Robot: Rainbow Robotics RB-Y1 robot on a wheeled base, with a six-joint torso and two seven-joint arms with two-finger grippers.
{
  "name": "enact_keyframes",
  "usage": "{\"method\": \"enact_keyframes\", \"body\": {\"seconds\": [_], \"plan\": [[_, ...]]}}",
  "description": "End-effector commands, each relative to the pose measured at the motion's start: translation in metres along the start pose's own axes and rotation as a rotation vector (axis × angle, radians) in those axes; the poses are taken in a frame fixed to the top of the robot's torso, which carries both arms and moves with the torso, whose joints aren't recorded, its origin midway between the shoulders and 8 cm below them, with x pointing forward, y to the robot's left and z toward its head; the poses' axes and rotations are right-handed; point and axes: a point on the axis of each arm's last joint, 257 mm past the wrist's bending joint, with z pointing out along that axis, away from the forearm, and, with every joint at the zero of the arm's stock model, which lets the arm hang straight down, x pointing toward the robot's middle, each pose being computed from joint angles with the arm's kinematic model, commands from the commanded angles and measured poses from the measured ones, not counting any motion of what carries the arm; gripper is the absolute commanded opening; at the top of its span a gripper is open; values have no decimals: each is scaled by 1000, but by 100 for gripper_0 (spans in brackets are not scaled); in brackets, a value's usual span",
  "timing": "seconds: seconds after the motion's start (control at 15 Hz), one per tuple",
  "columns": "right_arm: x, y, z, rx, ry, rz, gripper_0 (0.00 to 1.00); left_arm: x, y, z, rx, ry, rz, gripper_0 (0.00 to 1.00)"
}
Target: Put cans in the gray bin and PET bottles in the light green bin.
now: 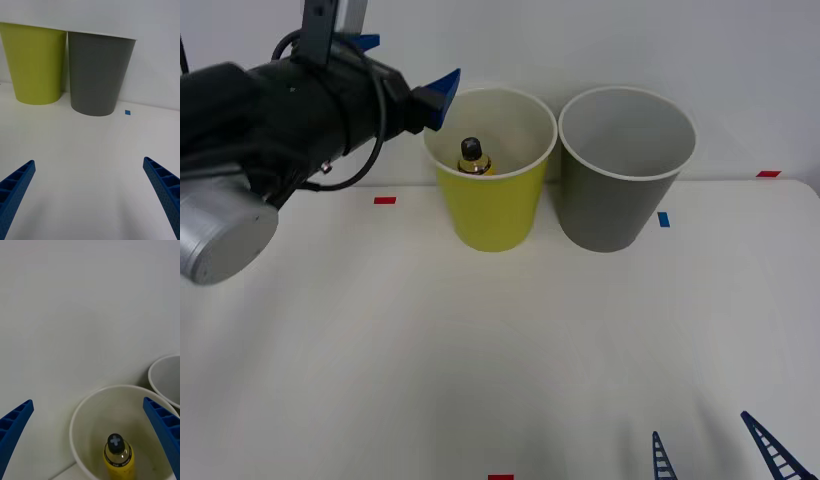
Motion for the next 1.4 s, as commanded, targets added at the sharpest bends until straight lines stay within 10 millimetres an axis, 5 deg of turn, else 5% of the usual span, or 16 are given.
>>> {"method": "enact_keyframes", "body": {"seconds": [0.07, 0.73, 1.4], "plan": [[0, 0, 0, 0, 0, 0, 100, 42, 14, -63, -92, 9, 11, 100], [0, 0, 0, 0, 0, 0, 100, 159, 31, -163, -272, 45, -172, 100], [0, 0, 0, 0, 0, 0, 100, 262, 12, -234, -339, -62, -265, 100]]}}
